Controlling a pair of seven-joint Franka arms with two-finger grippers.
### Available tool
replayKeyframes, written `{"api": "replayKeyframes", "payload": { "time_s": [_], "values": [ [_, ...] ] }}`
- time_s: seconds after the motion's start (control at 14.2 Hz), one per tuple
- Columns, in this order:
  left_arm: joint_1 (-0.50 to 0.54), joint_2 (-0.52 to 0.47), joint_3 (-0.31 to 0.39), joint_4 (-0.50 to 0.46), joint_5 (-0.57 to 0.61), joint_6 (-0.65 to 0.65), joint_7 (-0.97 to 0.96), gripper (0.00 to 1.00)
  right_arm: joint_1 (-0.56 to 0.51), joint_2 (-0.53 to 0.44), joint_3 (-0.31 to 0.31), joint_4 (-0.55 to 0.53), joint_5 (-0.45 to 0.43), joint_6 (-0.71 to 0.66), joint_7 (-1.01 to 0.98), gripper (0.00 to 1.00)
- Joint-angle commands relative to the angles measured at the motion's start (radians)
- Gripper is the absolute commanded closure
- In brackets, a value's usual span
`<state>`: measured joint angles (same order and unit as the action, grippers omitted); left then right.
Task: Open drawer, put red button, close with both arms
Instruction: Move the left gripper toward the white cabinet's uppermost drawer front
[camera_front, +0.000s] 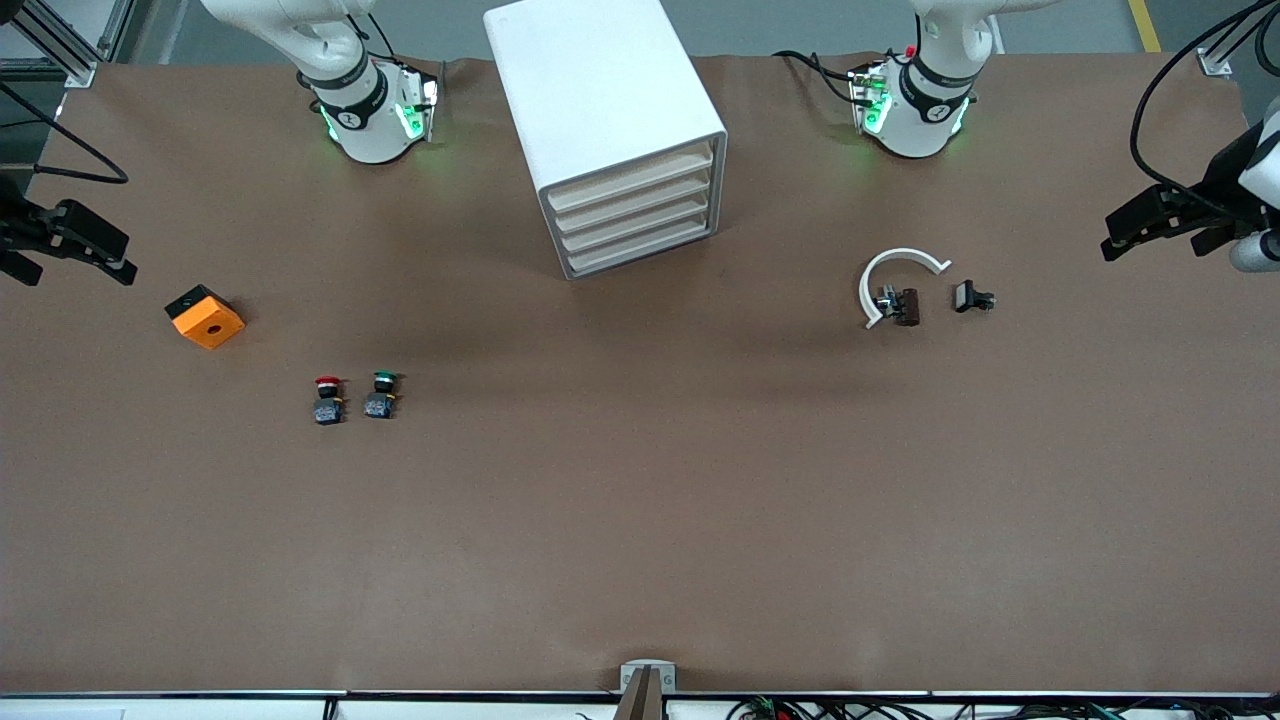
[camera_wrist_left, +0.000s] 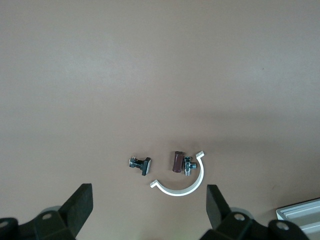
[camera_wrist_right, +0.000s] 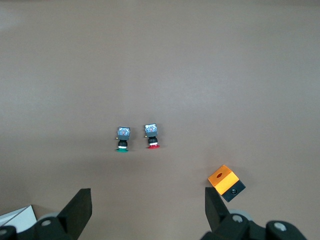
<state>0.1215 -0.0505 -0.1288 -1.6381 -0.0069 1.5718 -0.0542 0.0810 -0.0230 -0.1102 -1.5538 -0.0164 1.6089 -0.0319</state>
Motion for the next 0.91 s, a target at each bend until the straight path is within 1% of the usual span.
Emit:
{"api": "replayKeyframes", "payload": {
  "time_s": [0.0,0.35,0.49,0.63,0.84],
  "values": [
    [0.006,0.020,-0.003,0.034,-0.004,-0.026,0.010,0.00,-0.003,0.003,0.003,0.012,-0.013,-0.010,-0.006,0.00],
    [0.012,0.041,-0.002,0.044,-0.011,-0.027,0.014,0.00,0.000,0.003,0.003,0.012,-0.013,-0.010,-0.006,0.00],
    [0.006,0.073,-0.003,0.060,-0.016,-0.027,0.017,0.00,-0.001,0.003,0.003,0.012,-0.013,-0.012,-0.006,0.00],
    [-0.009,0.115,-0.009,0.055,-0.025,-0.027,0.028,0.00,0.000,0.003,0.003,0.012,-0.013,-0.012,-0.006,0.00],
    [-0.037,0.208,-0.009,0.057,-0.128,0.023,0.004,0.00,0.000,0.003,0.003,0.011,-0.013,-0.014,-0.006,0.00]
  ]
}}
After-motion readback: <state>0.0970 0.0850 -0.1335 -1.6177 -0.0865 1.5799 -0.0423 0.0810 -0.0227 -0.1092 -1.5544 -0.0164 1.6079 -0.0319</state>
